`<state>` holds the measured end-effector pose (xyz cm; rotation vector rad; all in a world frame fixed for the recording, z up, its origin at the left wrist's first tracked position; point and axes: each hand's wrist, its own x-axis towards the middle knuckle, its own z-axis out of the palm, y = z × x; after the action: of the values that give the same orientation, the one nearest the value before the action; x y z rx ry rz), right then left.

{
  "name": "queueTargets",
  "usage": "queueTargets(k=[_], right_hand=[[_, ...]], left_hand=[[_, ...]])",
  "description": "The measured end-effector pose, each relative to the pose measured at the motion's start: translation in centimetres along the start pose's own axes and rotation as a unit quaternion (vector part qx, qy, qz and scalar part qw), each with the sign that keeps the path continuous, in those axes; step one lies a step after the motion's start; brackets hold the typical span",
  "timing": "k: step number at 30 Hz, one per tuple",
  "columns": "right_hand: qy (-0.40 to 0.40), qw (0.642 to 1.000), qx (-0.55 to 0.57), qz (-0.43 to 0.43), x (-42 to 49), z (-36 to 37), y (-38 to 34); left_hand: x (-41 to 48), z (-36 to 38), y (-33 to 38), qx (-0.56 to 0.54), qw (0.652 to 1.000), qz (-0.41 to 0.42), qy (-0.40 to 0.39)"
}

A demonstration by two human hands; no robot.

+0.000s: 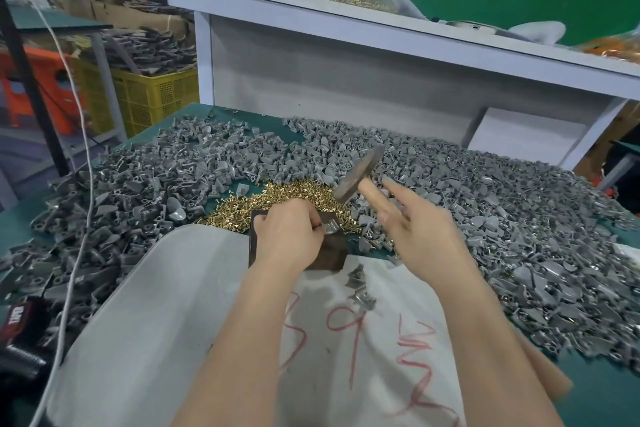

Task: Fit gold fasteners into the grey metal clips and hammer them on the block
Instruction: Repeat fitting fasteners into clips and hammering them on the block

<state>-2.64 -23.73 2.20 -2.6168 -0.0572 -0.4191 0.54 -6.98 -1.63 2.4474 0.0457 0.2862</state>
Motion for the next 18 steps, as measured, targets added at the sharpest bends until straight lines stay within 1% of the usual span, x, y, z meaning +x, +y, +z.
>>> queueTargets(k=[1, 2, 3, 6, 7, 9, 11, 12, 13, 14, 15, 16, 17, 18], right_hand=[[0.047, 0.998, -0.001, -0.033, -0.3, -0.1, -0.3], [0.075, 0.995, -0.003, -0.059, -0.5, -0.2, -0.7], [0.071, 0.995, -0.010, -0.074, -0.7, -0.2, -1.0], [-0.035, 0.997, -0.054, -0.049, -1.4, 0.5, -1.1], [-0.035, 0.996, -0.066, -0.043, -1.4, 0.5, -0.9], [0.027, 0.996, -0.070, -0.051, -1.5, 0.3, -0.8], [0.110, 0.991, -0.008, -0.076, -1.5, 0.1, -1.0], [0.120, 0.989, 0.017, -0.086, -1.5, -0.1, -1.2], [0.098, 0.990, 0.022, -0.095, -1.5, -0.3, -1.2], [0.046, 0.995, 0.010, -0.092, -1.5, -0.2, -1.2], [-0.013, 0.997, -0.022, -0.076, -1.6, -0.1, -1.1], [-0.040, 0.996, -0.058, -0.059, -1.8, 0.0, -0.9], [-0.027, 0.995, -0.083, -0.052, -1.8, 0.0, -1.0], [0.008, 0.995, -0.087, -0.054, -1.8, 0.0, -1.0]], left_hand=[[0.0, 0.0, -0.1, 0.005, 1.000, -0.001, 0.001], [0.1, 0.0, -0.1, 0.008, 1.000, -0.002, 0.002], [0.1, -0.1, -0.1, 0.011, 1.000, -0.004, 0.004], [0.3, -0.2, -0.1, 0.024, 1.000, -0.006, 0.007], [0.3, -0.1, -0.1, 0.024, 1.000, -0.005, 0.008], [0.2, -0.1, -0.2, 0.019, 1.000, -0.004, 0.013], [0.3, 0.0, -0.3, 0.013, 1.000, -0.004, 0.020], [0.3, 0.1, -0.3, 0.010, 1.000, -0.005, 0.023], [0.3, 0.2, -0.3, 0.008, 1.000, -0.006, 0.026], [0.3, 0.2, -0.3, 0.009, 1.000, -0.008, 0.026], [0.3, 0.2, -0.2, 0.011, 1.000, -0.009, 0.025], [0.3, 0.2, -0.2, 0.012, 1.000, -0.009, 0.025], [0.3, 0.2, -0.2, 0.010, 1.000, -0.009, 0.028], [0.3, 0.3, -0.3, 0.007, 1.000, -0.011, 0.026]])
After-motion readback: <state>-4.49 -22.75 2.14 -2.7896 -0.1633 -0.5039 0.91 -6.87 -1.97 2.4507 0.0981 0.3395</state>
